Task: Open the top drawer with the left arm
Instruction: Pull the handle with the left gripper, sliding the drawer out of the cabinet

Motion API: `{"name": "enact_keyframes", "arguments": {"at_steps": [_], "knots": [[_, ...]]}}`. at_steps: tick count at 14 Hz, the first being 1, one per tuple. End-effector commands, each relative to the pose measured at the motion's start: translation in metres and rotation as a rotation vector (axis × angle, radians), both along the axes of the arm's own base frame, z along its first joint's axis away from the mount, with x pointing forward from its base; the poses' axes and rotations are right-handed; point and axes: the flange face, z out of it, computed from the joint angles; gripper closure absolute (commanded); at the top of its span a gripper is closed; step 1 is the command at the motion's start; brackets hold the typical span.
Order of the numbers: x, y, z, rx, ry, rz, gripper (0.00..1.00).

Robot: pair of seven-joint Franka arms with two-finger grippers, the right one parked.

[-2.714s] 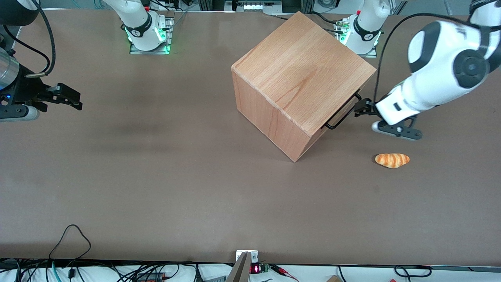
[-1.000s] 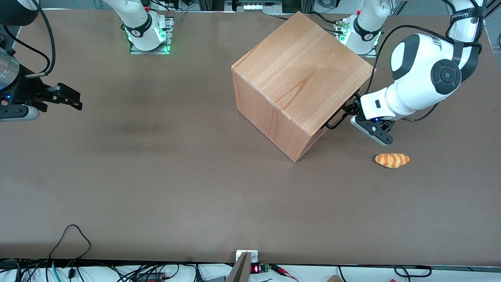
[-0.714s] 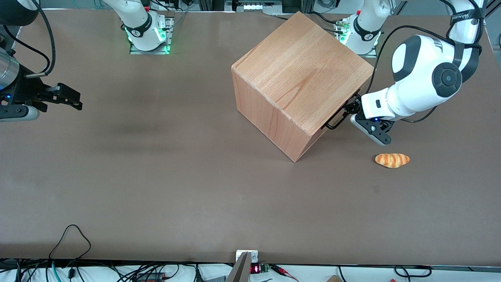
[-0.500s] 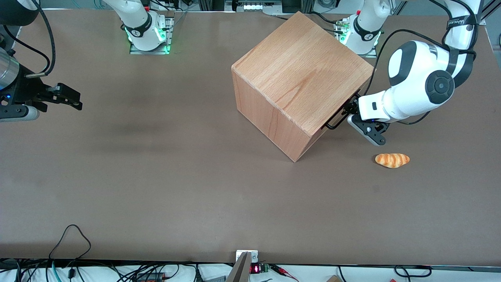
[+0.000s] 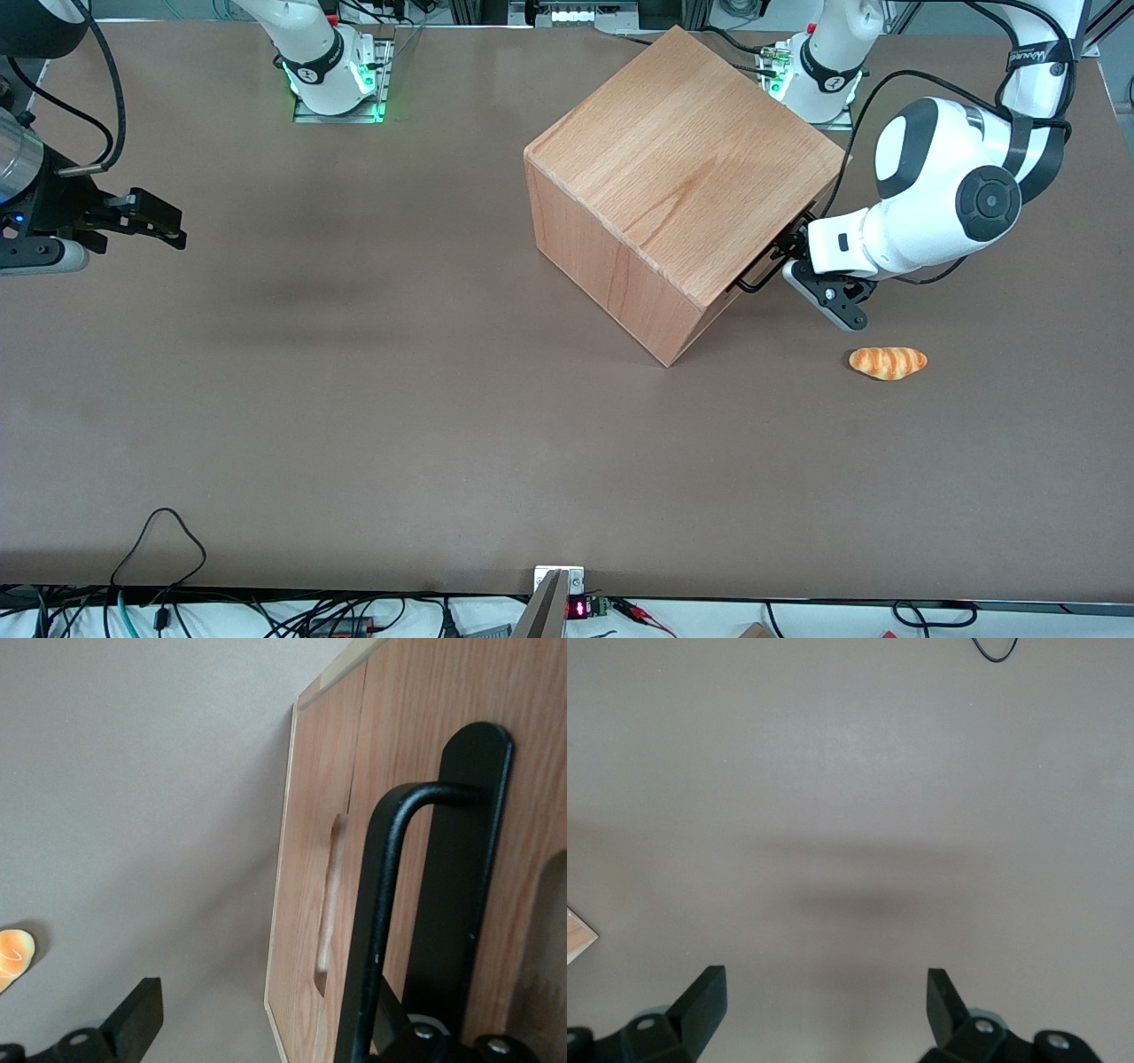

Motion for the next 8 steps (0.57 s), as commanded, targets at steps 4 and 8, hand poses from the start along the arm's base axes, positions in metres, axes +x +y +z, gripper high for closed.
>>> {"name": "enact_keyframes", "arguments": {"at_steps": [4,8], "knots": [[0.044,0.069,-0.009,-0.003,-0.078,0.064,0.0],[0.082,0.132,-0.016,0.039,-0.24,0.099,0.0]]}}
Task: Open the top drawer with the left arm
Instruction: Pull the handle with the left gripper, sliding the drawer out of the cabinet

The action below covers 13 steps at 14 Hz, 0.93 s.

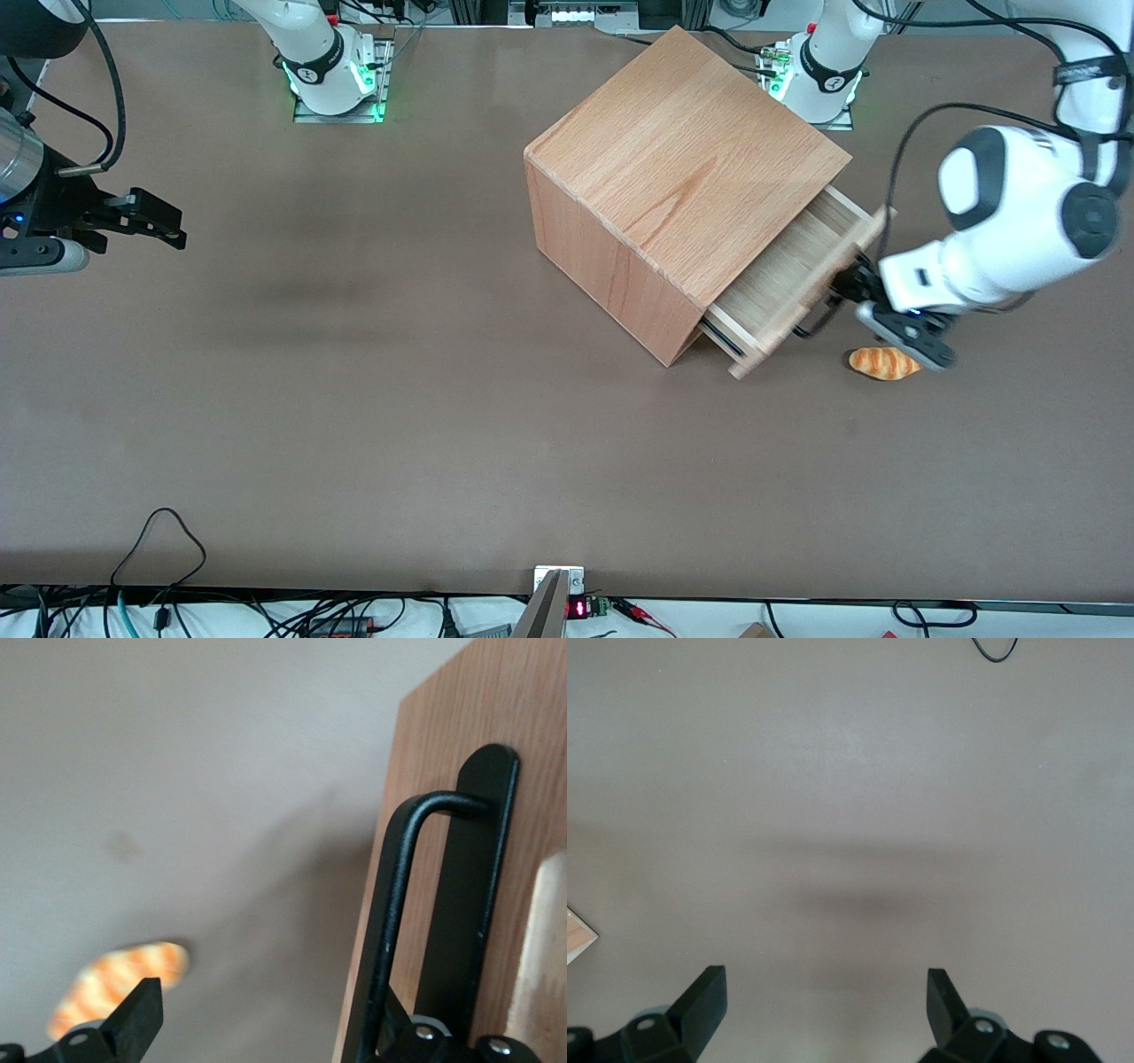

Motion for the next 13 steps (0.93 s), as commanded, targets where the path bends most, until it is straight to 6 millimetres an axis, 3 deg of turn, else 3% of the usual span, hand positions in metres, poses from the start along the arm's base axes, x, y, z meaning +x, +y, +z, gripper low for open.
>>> {"name": "enact_keyframes", "arguments": {"at_steps": [1,4,9,13], "knots": [[0.028,0.04,-0.023,0.044,-0.071,-0.009,0.0],[0.036,0.068,-0.012,0.058,-0.113,0.058,0.0],[0.047,0.061,0.043,0.031,-0.111,0.092,0.0],[0.034,0.048,0.085,0.004,-0.003,0.198,0.0]]}}
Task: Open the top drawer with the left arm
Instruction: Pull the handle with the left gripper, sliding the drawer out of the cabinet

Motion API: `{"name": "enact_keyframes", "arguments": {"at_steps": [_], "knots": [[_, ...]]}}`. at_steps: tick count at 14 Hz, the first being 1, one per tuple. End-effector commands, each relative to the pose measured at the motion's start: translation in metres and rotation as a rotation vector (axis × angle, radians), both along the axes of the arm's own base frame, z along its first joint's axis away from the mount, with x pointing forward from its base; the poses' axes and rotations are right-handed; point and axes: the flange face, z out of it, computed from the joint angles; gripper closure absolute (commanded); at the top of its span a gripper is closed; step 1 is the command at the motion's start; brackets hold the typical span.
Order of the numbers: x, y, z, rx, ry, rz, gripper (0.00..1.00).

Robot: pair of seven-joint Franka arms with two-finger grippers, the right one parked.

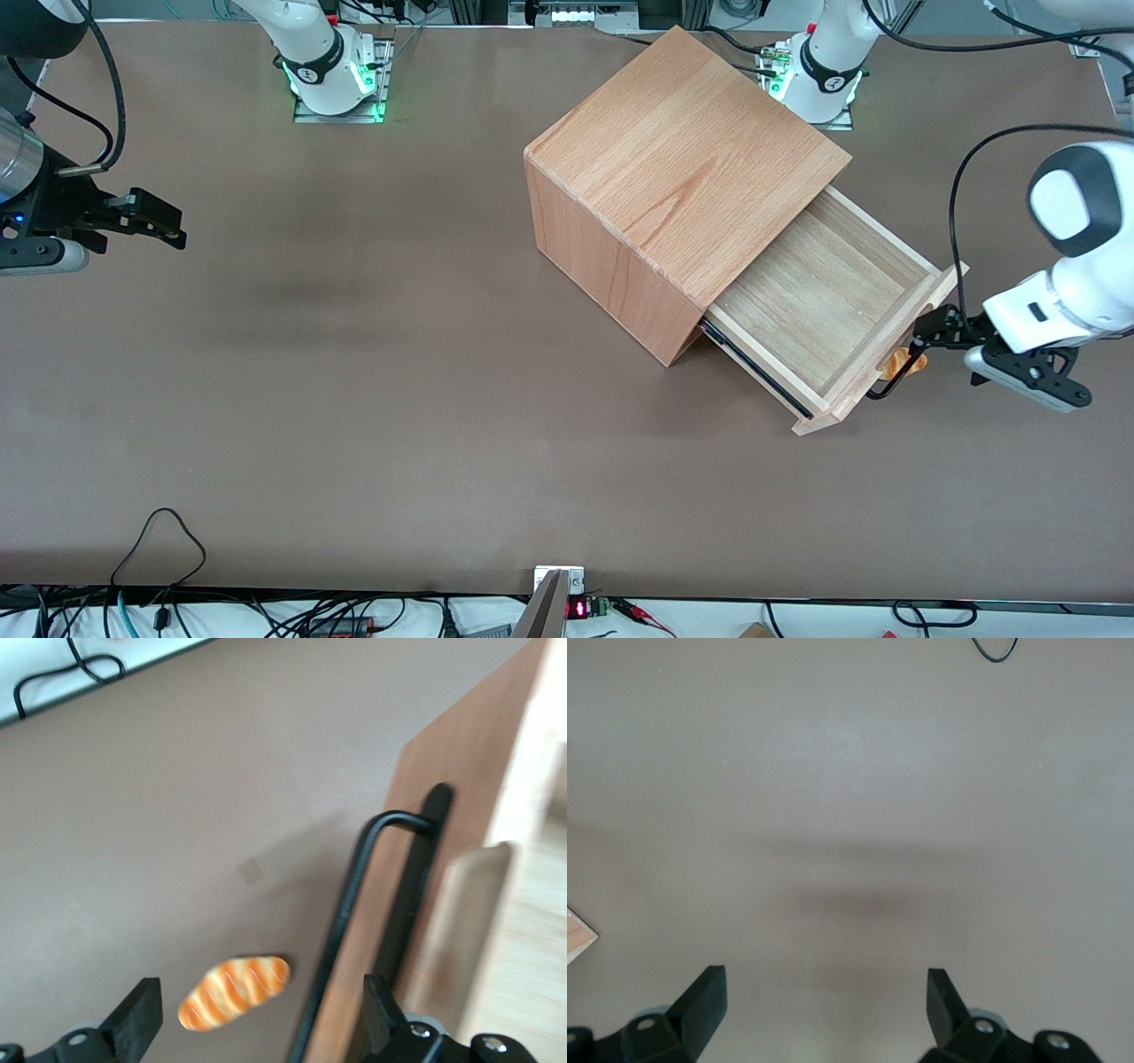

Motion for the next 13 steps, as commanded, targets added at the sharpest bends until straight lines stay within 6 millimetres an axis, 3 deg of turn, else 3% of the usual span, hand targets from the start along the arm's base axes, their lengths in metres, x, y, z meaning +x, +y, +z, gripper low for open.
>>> {"name": "enact_keyframes", "arguments": {"at_steps": [1,7,9,13], "knots": [[-0.01,-0.005,0.038,0.001,0.036,0.053,0.0],[-0.077,-0.015,0.131,0.128,0.126,0.22,0.0],[-0.089,-0.013,0.147,0.116,0.114,0.251,0.0],[-0.09,-0.01,0.148,0.112,0.116,0.304,0.0]]}}
